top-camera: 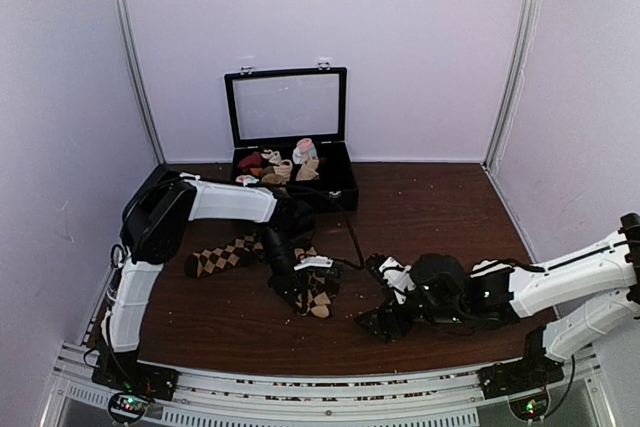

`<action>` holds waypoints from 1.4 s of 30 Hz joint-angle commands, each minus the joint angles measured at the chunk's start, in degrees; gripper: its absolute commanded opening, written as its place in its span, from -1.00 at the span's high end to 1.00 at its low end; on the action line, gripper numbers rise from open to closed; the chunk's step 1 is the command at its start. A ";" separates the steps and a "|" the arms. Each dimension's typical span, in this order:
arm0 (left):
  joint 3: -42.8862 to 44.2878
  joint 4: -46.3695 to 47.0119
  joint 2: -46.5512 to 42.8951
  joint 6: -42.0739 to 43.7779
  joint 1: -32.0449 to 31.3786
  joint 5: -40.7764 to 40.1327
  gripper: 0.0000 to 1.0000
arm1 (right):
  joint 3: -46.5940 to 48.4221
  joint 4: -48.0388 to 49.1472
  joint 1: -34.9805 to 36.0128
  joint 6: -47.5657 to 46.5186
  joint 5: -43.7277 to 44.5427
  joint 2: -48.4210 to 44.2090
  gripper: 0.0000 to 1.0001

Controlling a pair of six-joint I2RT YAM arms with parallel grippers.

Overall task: Roll the socks
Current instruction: Roll the sock at the center of the board.

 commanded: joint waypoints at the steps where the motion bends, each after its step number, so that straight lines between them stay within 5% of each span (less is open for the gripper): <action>1: 4.63 -10.48 5.56 0.81 1.34 6.49 1.00 | -1.83 -2.68 -0.38 1.38 27.55 -5.87 -1.00; 6: 5.22 -13.04 7.97 1.88 1.50 6.68 1.00 | -6.25 6.63 -10.31 0.79 2.13 -5.91 -1.00; 12: 6.21 -15.18 10.55 0.69 2.14 7.84 1.00 | -6.93 11.49 6.69 -23.82 8.46 -2.29 -0.99; 17: 6.08 -11.88 11.50 -3.85 2.62 4.52 1.00 | 1.47 10.16 11.26 -33.58 8.22 7.23 -0.95; 29: 7.20 -13.94 13.32 -1.80 2.85 4.19 1.00 | 19.58 8.44 10.94 -46.47 -1.17 27.93 -0.28; 42: 8.15 -16.88 13.87 1.91 2.93 5.12 1.00 | 20.69 7.28 5.30 -46.97 -4.82 32.83 0.12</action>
